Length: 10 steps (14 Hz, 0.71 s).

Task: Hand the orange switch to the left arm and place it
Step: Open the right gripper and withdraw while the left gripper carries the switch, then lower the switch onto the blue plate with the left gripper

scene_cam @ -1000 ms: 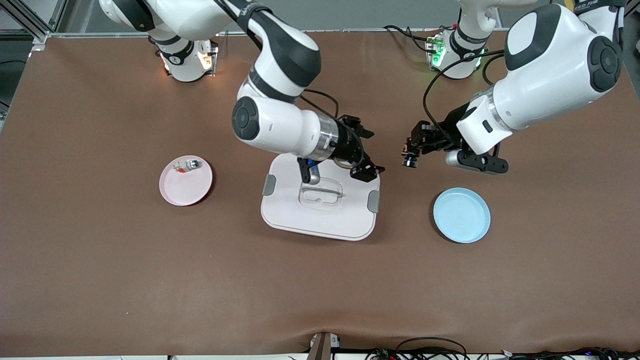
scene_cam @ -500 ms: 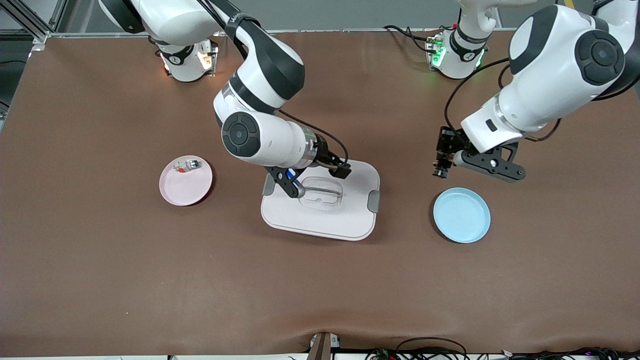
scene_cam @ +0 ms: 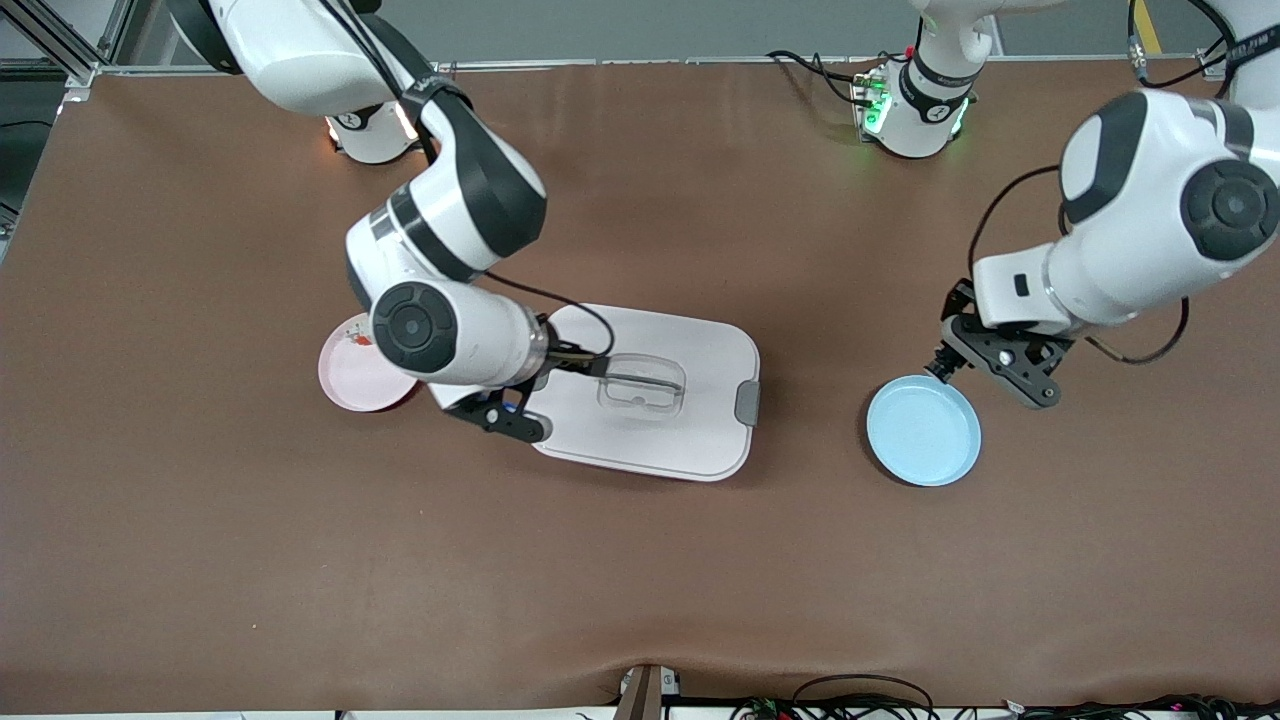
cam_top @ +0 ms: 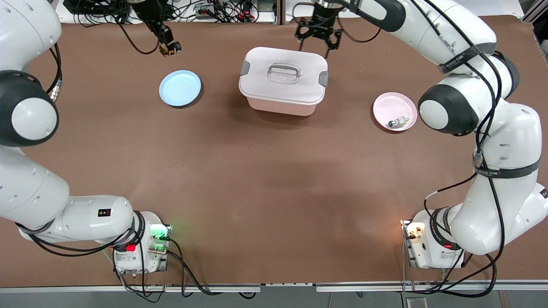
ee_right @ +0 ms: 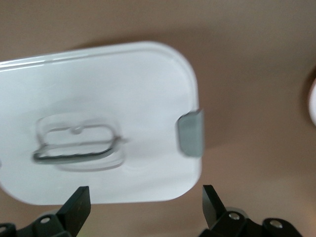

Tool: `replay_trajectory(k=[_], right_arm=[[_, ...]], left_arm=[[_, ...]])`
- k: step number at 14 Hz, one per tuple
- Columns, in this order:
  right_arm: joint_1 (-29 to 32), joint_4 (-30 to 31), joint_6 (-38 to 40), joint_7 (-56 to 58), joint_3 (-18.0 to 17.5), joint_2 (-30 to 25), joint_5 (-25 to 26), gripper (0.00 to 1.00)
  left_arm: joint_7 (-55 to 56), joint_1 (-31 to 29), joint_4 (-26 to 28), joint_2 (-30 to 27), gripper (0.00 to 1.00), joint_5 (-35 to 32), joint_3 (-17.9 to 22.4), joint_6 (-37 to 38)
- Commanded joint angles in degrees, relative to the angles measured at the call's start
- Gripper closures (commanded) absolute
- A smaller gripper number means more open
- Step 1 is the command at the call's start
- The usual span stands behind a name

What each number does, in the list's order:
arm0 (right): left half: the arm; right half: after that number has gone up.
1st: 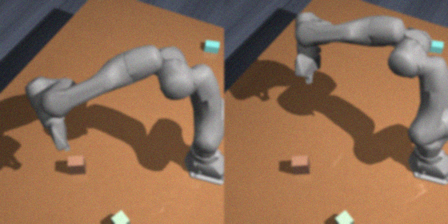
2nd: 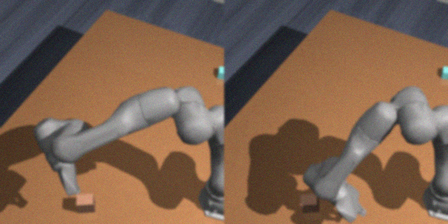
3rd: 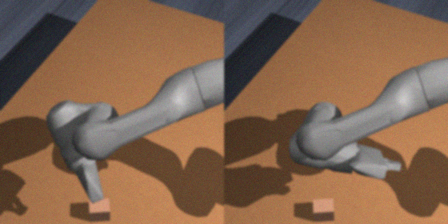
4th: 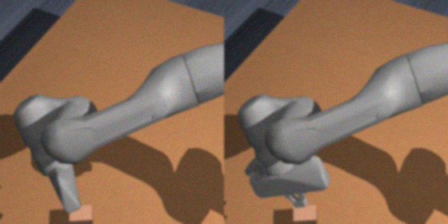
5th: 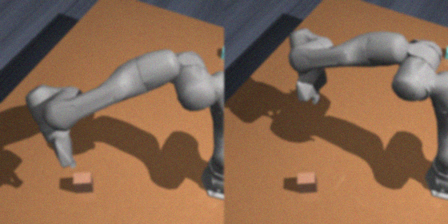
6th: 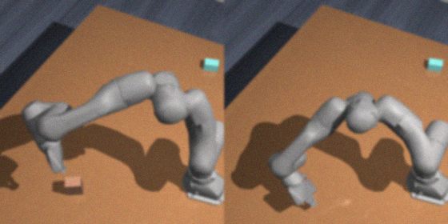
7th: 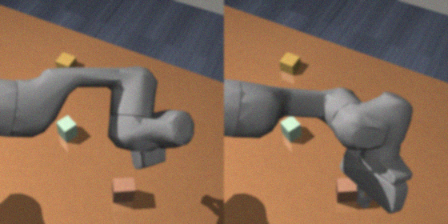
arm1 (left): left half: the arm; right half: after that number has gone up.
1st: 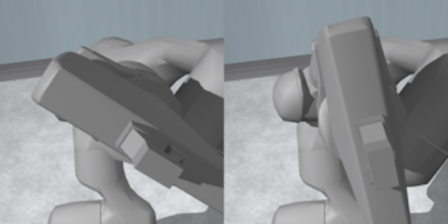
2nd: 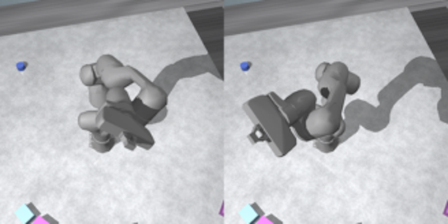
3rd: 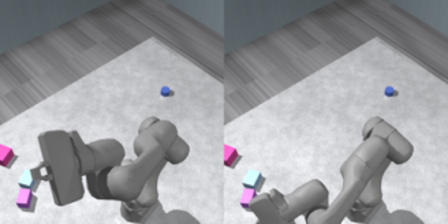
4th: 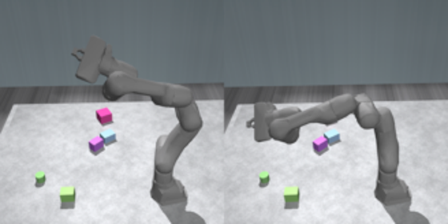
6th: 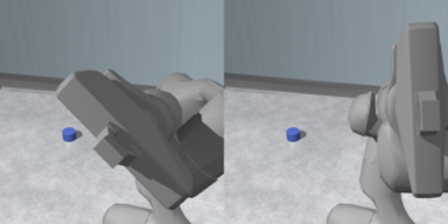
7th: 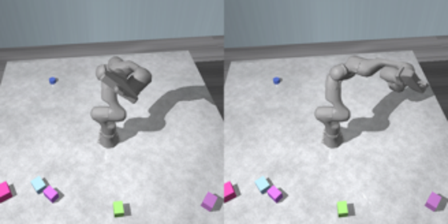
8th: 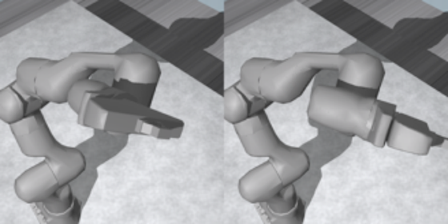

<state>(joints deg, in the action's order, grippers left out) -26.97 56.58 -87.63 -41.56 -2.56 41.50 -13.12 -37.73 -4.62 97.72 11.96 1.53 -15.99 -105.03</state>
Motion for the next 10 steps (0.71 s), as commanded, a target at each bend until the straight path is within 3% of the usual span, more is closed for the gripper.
replay_trajectory(k=[1, 7, 10], right_arm=[[2.88, 0.28, 2.28, 12.6, -0.87, -0.46, 6.6, 0.0], [10.88, 0.2, 10.0, 35.72, -0.87, -0.98, 15.04, 0.0], [15.79, 0.28, 14.58, 42.61, -0.87, -3.78, 15.67, 0.0]], left_arm=[[-9.97, -1.7, -0.08, 2.62, 1.0, -0.91, -0.35, -2.1], [-29.13, -4.6, 5.45, 8.33, 1.0, -0.91, -0.35, -15.8], [-35.21, -7.42, 9.58, 10.36, 1.0, -0.48, -0.53, -22.83]])
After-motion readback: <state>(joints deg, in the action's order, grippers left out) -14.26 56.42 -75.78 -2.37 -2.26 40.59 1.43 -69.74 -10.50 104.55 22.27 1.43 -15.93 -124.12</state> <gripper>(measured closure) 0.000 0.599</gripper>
